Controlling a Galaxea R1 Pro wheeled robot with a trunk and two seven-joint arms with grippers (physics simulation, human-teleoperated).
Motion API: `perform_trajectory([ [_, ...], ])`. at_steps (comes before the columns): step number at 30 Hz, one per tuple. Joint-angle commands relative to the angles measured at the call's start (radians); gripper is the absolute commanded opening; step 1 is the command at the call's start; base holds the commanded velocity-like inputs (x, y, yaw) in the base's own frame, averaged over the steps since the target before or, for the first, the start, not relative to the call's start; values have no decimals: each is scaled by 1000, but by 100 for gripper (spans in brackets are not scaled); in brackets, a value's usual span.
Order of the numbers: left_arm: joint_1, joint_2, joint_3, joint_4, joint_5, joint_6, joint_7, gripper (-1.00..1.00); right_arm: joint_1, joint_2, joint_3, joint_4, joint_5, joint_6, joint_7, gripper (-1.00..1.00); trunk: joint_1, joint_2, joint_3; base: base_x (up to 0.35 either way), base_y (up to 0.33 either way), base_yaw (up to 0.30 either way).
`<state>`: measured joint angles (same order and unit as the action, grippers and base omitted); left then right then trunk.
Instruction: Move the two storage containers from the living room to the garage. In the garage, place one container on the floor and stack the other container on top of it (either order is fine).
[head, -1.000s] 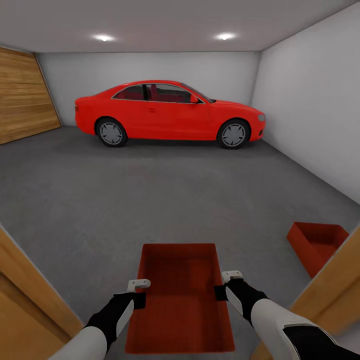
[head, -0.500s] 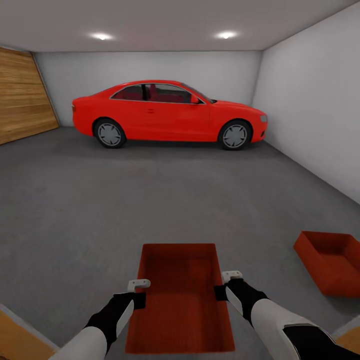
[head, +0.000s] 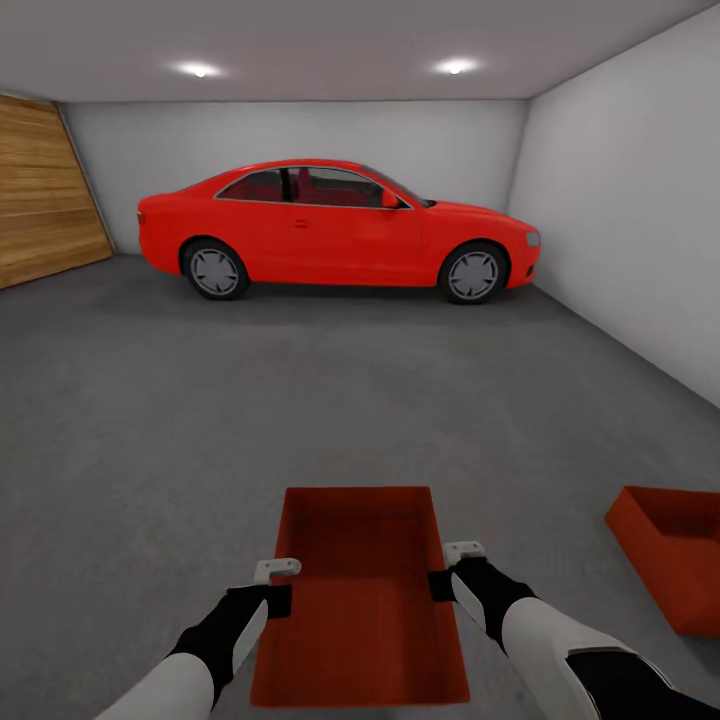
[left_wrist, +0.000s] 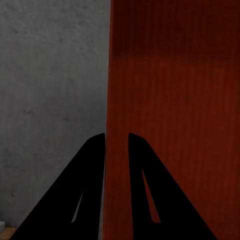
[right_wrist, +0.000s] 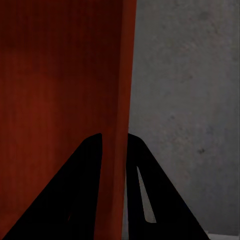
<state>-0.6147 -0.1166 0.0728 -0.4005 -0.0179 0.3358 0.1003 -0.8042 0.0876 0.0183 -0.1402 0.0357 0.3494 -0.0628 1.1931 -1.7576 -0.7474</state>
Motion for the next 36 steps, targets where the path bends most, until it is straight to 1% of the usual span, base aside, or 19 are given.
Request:
perform_trajectory([
  [1, 0, 12, -18, 2, 29, 15, -5, -100, -1, 0, 58, -5, -20, 5, 5, -100, 1, 0, -1, 344, 0, 0],
  [36, 1, 12, -18, 2, 29, 15, -5, -100, -1, 0, 58, -4, -20, 5, 5, -100, 1, 0, -1, 344, 0, 0],
])
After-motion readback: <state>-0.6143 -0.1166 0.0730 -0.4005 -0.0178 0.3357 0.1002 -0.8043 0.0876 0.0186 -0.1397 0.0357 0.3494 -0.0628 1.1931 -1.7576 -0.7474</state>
